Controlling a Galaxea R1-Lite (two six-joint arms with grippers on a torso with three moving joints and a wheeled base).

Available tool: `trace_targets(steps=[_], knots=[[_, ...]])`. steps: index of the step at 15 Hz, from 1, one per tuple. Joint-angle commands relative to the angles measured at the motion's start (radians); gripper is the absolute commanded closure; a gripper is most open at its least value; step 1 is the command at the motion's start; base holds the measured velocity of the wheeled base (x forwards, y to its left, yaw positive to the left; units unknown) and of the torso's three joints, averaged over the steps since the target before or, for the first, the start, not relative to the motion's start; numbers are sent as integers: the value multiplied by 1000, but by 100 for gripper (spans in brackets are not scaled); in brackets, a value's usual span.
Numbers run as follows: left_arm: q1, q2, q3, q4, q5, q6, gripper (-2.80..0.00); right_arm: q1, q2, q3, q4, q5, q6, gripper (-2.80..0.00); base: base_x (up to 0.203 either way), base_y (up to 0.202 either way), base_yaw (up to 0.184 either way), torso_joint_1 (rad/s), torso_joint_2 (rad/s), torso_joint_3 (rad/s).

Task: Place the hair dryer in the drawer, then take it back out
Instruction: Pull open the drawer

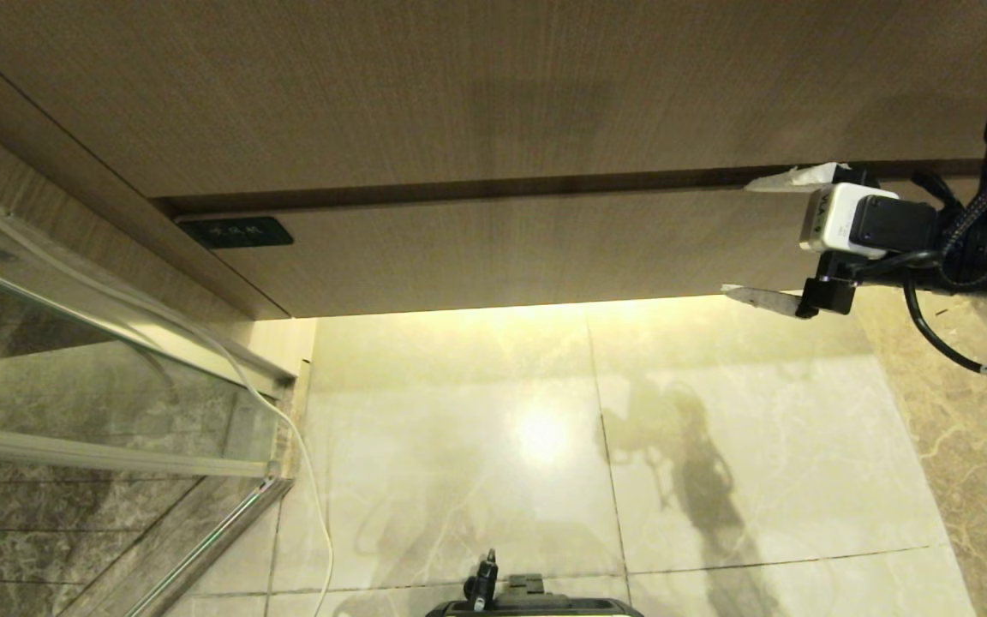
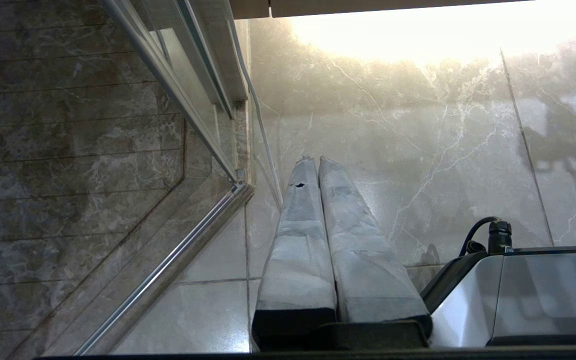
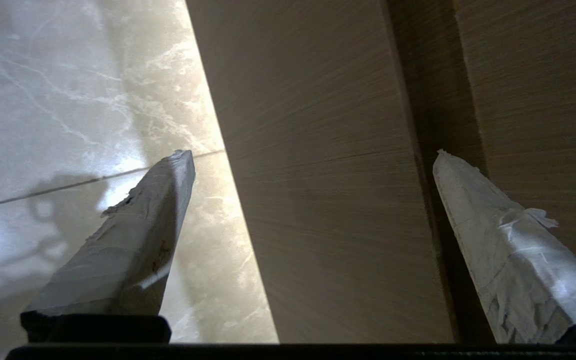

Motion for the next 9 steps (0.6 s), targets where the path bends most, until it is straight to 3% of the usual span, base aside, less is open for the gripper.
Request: trace_targets(steps=[1, 9], knots=[[0, -2, 1, 0, 0, 0, 0, -4, 24, -16, -5, 3, -15, -280, 0, 0, 0, 0, 0, 0], [0, 0, 2, 0, 0, 0, 0, -6, 82, -16, -75, -18, -31, -280, 0, 0, 0, 0, 0, 0]])
